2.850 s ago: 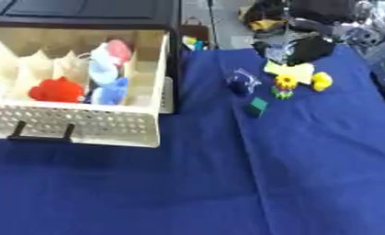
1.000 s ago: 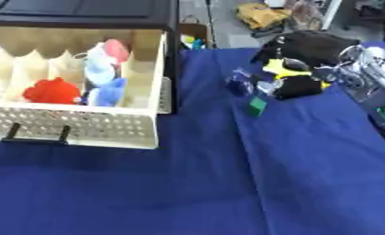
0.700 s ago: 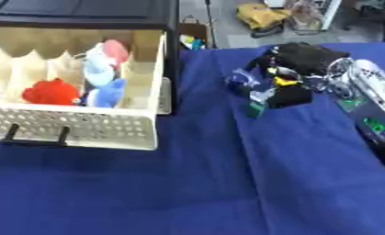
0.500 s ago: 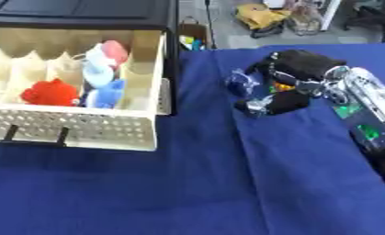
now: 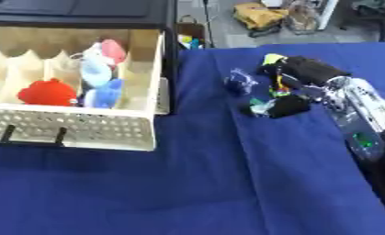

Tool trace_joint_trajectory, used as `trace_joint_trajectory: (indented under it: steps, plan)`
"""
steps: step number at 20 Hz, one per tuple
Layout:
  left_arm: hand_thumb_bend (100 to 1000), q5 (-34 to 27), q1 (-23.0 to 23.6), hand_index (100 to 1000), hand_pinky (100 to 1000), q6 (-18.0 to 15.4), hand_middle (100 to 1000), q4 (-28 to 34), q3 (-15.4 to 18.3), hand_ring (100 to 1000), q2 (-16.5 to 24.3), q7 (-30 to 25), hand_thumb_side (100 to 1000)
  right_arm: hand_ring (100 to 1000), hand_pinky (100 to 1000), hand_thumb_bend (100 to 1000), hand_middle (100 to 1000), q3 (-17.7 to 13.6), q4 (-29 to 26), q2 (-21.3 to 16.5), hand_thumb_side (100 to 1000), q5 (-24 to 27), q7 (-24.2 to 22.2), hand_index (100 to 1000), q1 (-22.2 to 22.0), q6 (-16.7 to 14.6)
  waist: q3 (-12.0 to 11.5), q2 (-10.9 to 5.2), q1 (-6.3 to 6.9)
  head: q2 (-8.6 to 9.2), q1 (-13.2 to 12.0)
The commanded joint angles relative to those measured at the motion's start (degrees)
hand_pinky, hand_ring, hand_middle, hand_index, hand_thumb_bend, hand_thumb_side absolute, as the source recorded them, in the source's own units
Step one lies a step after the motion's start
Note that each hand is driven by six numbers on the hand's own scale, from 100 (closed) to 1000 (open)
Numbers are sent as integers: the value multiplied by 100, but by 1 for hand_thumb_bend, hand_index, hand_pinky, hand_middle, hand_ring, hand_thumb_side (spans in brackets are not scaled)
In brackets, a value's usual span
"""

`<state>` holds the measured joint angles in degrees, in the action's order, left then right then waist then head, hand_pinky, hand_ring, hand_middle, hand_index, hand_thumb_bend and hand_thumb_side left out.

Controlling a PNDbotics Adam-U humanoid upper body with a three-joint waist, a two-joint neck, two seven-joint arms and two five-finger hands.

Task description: Pick up objects from table and place into drawer.

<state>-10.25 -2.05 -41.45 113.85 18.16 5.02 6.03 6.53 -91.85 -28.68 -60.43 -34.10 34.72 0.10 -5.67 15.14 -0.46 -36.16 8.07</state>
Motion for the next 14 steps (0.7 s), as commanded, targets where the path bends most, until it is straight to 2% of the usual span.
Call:
trace_joint_trajectory:
  steps: [1, 6, 14]
  plan:
    - [310, 21, -48, 861, 654, 17, 802, 75, 7, 643, 55, 7, 1000, 868, 741, 542, 490, -125, -114, -34, 678, -72, -136, 886, 57, 35, 4, -80, 1, 52, 2]
    - [309, 24, -50, 863, 653, 19, 802, 75, 10, 643, 54, 19, 1000, 869, 741, 545, 487, -211, -31, 58, 618, -164, -260, 885, 18, 105, 5, -80, 1, 69, 4]
    - [308, 34, -46, 862, 653, 21, 801, 75, 1, 643, 39, 10, 1000, 863, 728, 499, 468, -317, 209, 223, 652, -274, -216, 866, 62, 252, 4, -71, 13, 77, 16]
